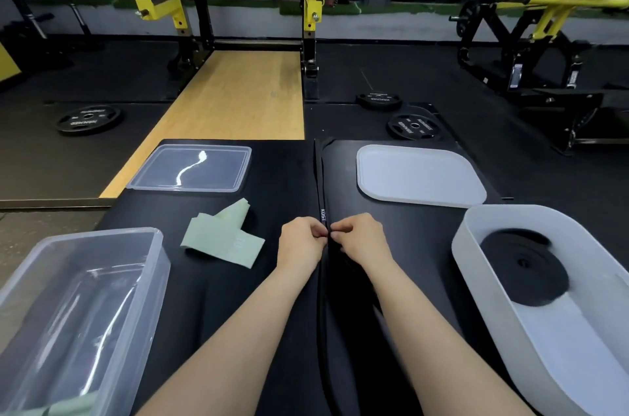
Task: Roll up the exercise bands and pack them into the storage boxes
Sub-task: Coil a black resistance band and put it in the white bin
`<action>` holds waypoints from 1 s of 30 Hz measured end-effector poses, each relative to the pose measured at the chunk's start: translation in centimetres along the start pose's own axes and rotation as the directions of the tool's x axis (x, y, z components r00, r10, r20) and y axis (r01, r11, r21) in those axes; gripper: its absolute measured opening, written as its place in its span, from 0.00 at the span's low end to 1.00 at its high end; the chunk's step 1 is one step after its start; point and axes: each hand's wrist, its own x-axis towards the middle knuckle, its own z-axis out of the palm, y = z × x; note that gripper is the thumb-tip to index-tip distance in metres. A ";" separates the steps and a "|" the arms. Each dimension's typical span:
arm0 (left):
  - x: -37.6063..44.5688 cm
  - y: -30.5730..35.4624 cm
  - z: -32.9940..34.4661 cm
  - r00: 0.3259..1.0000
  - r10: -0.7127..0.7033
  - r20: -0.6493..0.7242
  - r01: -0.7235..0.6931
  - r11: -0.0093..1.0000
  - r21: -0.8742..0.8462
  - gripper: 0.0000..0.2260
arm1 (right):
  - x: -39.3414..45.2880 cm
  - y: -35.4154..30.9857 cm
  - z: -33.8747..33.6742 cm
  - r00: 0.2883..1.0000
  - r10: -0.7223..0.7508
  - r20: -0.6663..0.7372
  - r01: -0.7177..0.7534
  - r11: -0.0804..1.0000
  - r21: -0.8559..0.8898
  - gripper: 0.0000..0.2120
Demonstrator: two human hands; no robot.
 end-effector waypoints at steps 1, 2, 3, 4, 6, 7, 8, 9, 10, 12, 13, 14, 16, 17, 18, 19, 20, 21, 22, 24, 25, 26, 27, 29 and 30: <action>-0.9 -0.2 -0.1 1.000 -0.003 0.004 0.003 1.000 0.004 0.06 | -0.8 0.2 0.0 1.000 0.017 0.007 -0.017 1.000 0.020 0.11; -1.7 -0.3 -0.2 1.000 -0.012 0.007 0.012 1.000 -0.001 0.07 | -1.5 0.3 0.0 0.999 0.033 0.016 -0.033 0.999 0.031 0.11; -2.5 -0.4 -0.2 1.000 -0.022 0.010 0.022 1.000 -0.010 0.09 | -2.3 0.5 0.0 0.998 0.048 0.026 -0.049 0.998 0.035 0.11; -3.3 -0.5 -0.3 1.000 -0.029 0.011 0.029 0.999 -0.014 0.10 | -3.1 0.6 0.0 0.998 0.061 0.035 -0.063 0.997 0.037 0.12; -4.8 -0.7 -0.4 0.999 -0.032 0.014 0.033 0.999 -0.017 0.12 | -4.5 0.7 0.0 0.995 0.079 0.062 -0.085 0.993 0.084 0.13; -5.5 -0.9 -0.4 0.999 -0.033 0.016 0.034 0.999 -0.021 0.11 | -5.1 0.7 0.0 0.992 0.089 0.084 -0.099 0.988 0.118 0.14; -6.2 -1.0 -0.4 0.999 -0.037 0.019 0.037 0.999 -0.026 0.11 | -5.8 0.6 -0.1 0.989 0.097 0.108 -0.111 0.984 0.137 0.14; -6.9 -1.1 -0.4 0.999 -0.042 0.021 0.043 0.999 -0.027 0.10 | -6.4 0.6 -0.1 0.988 0.101 0.121 -0.117 0.984 0.136 0.13; -7.5 -1.2 -0.4 0.999 -0.048 0.023 0.049 0.998 -0.025 0.10 | -6.8 0.6 -0.2 0.988 0.103 0.118 -0.118 0.985 0.128 0.12; -8.7 -1.4 -0.4 0.998 -0.058 0.030 0.058 0.998 -0.022 0.08 | -7.6 0.8 -0.2 0.992 0.105 0.072 -0.112 0.989 0.098 0.11; -9.3 -1.4 -0.5 0.998 -0.058 0.036 0.059 0.998 -0.020 0.08 | -7.9 0.9 -0.2 0.993 0.105 0.046 -0.108 0.992 0.071 0.10; -9.9 -1.4 -0.5 0.997 -0.058 0.042 0.059 0.998 -0.015 0.07 | -8.3 1.0 -0.3 0.994 0.109 0.032 -0.110 0.993 0.041 0.08; -11.0 -1.5 -0.6 0.997 -0.051 0.050 0.051 0.999 0.002 0.07 | -9.3 1.3 -0.6 0.992 0.123 0.021 -0.123 0.992 -0.011 0.05; -11.5 -1.5 -0.6 0.998 -0.044 0.054 0.044 0.999 0.008 0.07 | -9.9 1.4 -0.7 0.992 0.129 0.016 -0.128 0.991 -0.032 0.05; -12.0 -1.6 -0.6 0.998 -0.039 0.055 0.038 0.999 0.012 0.07 | -10.4 1.6 -0.8 0.991 0.131 0.006 -0.131 0.991 -0.041 0.05; -12.6 -1.6 -0.6 0.998 -0.034 0.056 0.034 0.999 0.011 0.07 | -11.0 1.9 -0.8 0.991 0.133 -0.007 -0.134 0.990 -0.039 0.05; -13.1 -1.7 -0.6 0.998 -0.033 0.056 0.032 0.999 0.005 0.07 | -11.7 2.1 -0.9 0.990 0.136 -0.020 -0.137 0.990 -0.030 0.05; -13.6 -1.7 -0.6 0.998 -0.030 0.058 0.030 1.000 0.000 0.08 | -12.5 2.4 -0.9 0.990 0.137 -0.028 -0.137 0.990 -0.023 0.04; -14.2 -1.7 -0.5 0.998 -0.025 0.061 0.025 1.000 -0.005 0.08 | -13.2 2.7 -0.8 0.991 0.131 -0.026 -0.132 0.991 -0.018 0.04; -15.3 -1.8 -0.4 0.998 -0.011 0.062 0.012 1.000 -0.020 0.10 | -14.7 3.3 -0.7 0.995 0.104 -0.010 -0.104 0.995 -0.007 0.05; -15.9 -1.9 -0.3 0.998 -0.010 0.059 0.012 0.999 -0.034 0.12 | -15.4 3.5 -0.7 0.996 0.089 -0.004 -0.089 0.996 -0.002 0.06; -16.4 -2.0 -0.3 0.998 -0.016 0.057 0.019 0.999 -0.051 0.13 | -16.1 3.7 -0.6 0.997 0.077 -0.004 -0.077 0.997 -0.001 0.07; -17.0 -2.1 -0.4 0.998 -0.027 0.058 0.031 0.997 -0.070 0.13 | -16.7 4.0 -0.5 0.998 0.070 -0.003 -0.070 0.998 -0.002 0.07; -18.0 -2.3 -0.4 0.997 -0.045 0.061 0.051 0.994 -0.101 0.13 | -17.9 4.3 -0.2 0.998 0.057 -0.003 -0.057 0.998 -0.007 0.09; -18.4 -2.4 -0.5 0.997 -0.049 0.062 0.055 0.992 -0.113 0.13 | -18.4 4.5 0.0 0.999 0.052 -0.004 -0.052 0.999 -0.008 0.09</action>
